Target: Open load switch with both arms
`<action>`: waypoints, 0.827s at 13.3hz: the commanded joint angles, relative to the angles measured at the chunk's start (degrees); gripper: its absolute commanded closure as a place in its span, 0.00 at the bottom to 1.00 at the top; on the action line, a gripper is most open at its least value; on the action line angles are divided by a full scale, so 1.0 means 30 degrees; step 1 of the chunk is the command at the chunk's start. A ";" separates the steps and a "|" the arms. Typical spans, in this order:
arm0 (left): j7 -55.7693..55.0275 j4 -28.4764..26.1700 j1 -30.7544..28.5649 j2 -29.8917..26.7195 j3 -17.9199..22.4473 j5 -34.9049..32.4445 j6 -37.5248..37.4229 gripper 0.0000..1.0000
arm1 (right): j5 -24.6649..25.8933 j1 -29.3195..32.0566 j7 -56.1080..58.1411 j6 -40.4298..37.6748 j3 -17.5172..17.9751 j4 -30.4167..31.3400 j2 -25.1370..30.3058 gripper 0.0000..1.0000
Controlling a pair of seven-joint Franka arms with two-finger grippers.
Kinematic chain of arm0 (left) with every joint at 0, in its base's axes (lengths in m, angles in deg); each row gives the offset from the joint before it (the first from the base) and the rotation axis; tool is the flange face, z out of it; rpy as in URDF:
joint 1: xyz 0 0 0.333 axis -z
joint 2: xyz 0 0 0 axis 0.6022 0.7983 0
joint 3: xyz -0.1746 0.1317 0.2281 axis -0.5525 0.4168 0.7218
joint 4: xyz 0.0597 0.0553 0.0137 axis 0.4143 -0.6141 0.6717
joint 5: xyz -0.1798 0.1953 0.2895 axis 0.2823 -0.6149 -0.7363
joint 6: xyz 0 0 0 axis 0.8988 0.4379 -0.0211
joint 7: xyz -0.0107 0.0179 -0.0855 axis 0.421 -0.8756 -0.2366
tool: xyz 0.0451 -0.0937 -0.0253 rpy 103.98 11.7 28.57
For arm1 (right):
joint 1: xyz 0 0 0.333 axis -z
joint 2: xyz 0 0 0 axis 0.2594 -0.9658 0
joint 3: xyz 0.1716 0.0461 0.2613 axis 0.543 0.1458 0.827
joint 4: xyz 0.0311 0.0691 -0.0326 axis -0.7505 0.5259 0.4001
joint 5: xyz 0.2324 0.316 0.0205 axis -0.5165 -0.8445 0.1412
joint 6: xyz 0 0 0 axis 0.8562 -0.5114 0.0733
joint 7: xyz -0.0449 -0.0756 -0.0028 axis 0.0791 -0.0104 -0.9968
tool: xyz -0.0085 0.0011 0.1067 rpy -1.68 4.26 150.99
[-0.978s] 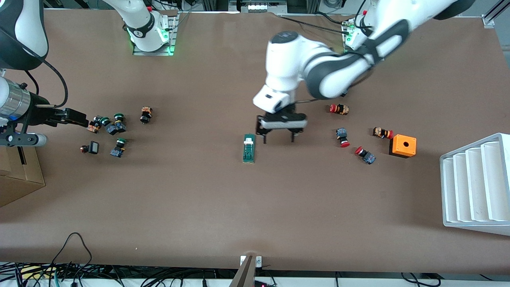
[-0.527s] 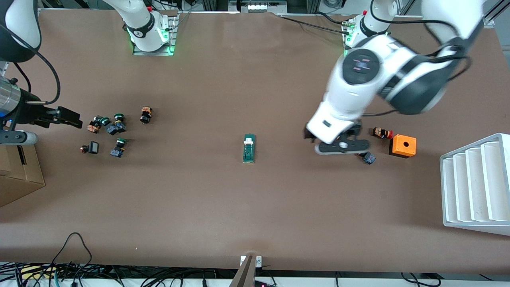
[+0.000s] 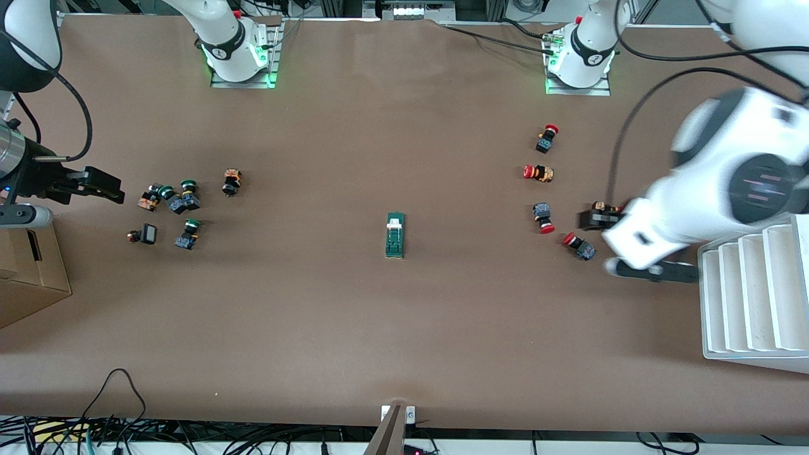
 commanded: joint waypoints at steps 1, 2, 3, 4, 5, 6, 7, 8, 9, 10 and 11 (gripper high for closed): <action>0.3621 -0.0098 0.1517 -0.2858 0.6473 0.5374 0.0735 0.00 | 0.0566 0.0042 0.1665 0.0444 0.0121 -0.0042 0.0120 0.01; 0.4825 -0.0564 0.2454 -0.3652 0.9141 0.7137 0.0827 0.00 | 0.0683 0.0042 0.2223 0.0737 0.0121 -0.0042 0.0090 0.01; 0.5852 -0.1032 0.3333 -0.4385 1.1401 0.8373 0.0886 0.00 | 0.0800 0.0071 0.2547 0.0769 0.0121 -0.0042 0.0090 0.01; 0.6617 -0.1385 0.4357 -0.4915 1.3222 0.8907 0.1177 0.00 | 0.0802 0.0071 0.2580 0.0770 0.0092 -0.0042 0.0090 0.01; 0.7204 -0.1853 0.5325 -0.5645 1.4807 0.9000 0.2050 0.00 | 0.0831 0.0071 0.2551 0.0770 0.0092 -0.0042 0.0090 0.01; 0.7471 -0.3018 0.6146 -0.6435 1.6099 0.9059 0.3045 0.00 | 0.0889 0.0129 0.2580 0.0770 0.0063 -0.0042 0.0090 0.01; 0.7561 -0.4566 0.6677 -0.7401 1.6866 0.9204 0.4360 0.00 | 0.0890 0.0130 0.2580 0.0770 0.0034 -0.0042 0.0090 0.01; 0.7562 -0.6467 0.7349 -0.8541 1.7686 0.9206 0.5939 0.00 | 0.0890 0.0130 0.2580 0.0741 0.0062 -0.0042 0.0090 0.01; 0.7533 -0.8081 0.8197 -0.9510 1.8622 0.9206 0.7405 0.00 | 0.0861 0.0130 0.2580 0.0740 0.0063 -0.0042 0.0090 0.01; 0.7533 -0.9258 0.8757 -1.0158 1.9385 0.9206 0.8493 0.00 | 0.0831 0.0130 0.2609 0.0740 0.0034 -0.0042 0.0090 0.01; 0.7562 -0.9879 0.8965 -1.0541 1.9770 0.9235 0.9055 0.00 | 0.0802 0.0159 0.2609 0.0740 0.0004 -0.0042 0.0090 0.01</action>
